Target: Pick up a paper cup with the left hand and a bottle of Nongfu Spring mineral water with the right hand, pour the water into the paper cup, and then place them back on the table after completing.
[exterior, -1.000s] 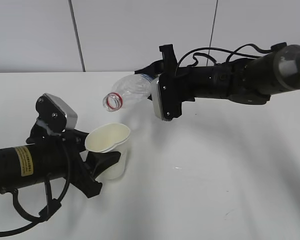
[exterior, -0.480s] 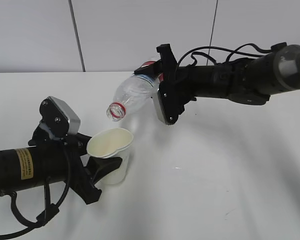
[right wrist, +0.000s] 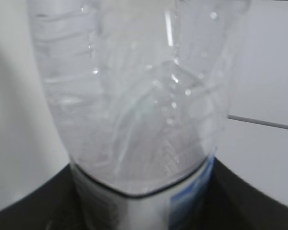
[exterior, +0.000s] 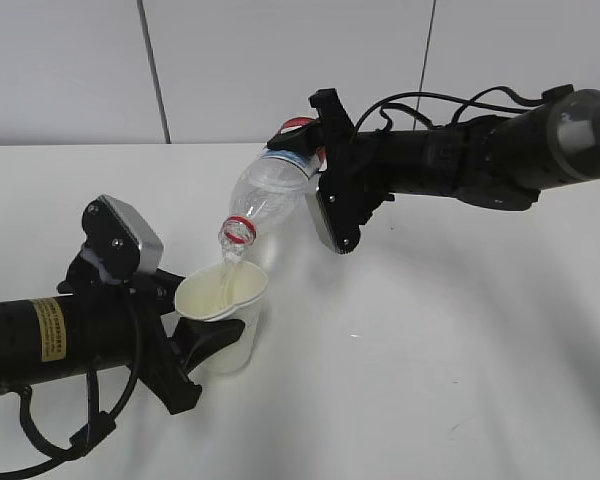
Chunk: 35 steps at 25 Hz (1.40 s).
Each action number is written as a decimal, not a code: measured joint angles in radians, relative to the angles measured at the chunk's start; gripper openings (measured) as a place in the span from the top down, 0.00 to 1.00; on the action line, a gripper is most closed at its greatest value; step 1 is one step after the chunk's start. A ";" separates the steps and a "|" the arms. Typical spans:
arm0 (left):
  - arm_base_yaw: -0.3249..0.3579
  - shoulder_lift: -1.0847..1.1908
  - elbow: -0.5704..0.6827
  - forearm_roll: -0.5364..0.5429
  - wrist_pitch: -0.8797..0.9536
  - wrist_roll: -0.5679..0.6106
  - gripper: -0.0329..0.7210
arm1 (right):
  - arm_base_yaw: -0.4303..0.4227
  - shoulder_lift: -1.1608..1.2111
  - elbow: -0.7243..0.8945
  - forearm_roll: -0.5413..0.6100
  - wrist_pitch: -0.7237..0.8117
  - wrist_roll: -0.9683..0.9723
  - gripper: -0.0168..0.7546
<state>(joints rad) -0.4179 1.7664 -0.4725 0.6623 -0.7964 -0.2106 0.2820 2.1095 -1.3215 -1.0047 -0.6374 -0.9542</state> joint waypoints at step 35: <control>0.000 0.000 0.000 0.047 0.017 0.000 0.46 | 0.000 0.000 -0.004 0.021 -0.042 -0.094 0.46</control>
<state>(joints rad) -0.4179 1.7664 -0.4725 0.7090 -0.7795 -0.2106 0.2820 2.1095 -1.3257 -0.9835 -0.6793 -1.0484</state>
